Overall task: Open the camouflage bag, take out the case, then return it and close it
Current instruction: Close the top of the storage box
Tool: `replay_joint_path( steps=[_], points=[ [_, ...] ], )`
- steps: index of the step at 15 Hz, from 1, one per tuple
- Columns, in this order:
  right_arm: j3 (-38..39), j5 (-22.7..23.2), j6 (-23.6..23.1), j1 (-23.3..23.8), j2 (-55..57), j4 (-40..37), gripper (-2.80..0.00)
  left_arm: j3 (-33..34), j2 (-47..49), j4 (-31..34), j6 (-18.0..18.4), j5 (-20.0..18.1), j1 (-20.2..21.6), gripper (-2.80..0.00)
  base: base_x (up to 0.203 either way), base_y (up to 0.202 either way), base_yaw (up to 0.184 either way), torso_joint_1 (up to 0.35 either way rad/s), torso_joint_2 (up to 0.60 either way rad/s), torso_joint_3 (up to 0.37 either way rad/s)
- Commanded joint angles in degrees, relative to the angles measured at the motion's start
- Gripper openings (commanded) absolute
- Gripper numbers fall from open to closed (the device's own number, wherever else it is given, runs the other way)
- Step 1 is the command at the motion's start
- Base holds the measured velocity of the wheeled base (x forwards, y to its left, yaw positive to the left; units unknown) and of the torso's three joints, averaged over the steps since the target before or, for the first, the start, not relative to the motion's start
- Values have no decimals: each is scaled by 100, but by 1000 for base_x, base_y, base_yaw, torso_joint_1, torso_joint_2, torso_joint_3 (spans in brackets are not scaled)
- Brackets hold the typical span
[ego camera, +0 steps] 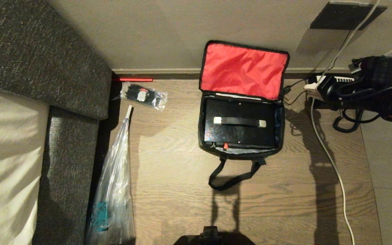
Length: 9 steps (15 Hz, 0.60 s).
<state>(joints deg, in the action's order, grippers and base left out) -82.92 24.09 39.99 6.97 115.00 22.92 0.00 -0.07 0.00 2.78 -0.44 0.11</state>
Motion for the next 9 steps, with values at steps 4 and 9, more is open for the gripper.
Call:
replay_joint_path(
  steps=[4,9],
  points=[
    [-292,13,-2,-223,416,-157,0,9,7,0,3,0,-2,-280,0,0,0,0,0,0],
    [-527,40,153,-345,813,440,0,9,7,0,3,0,-2,-280,0,0,0,0,0,0]
  ],
)
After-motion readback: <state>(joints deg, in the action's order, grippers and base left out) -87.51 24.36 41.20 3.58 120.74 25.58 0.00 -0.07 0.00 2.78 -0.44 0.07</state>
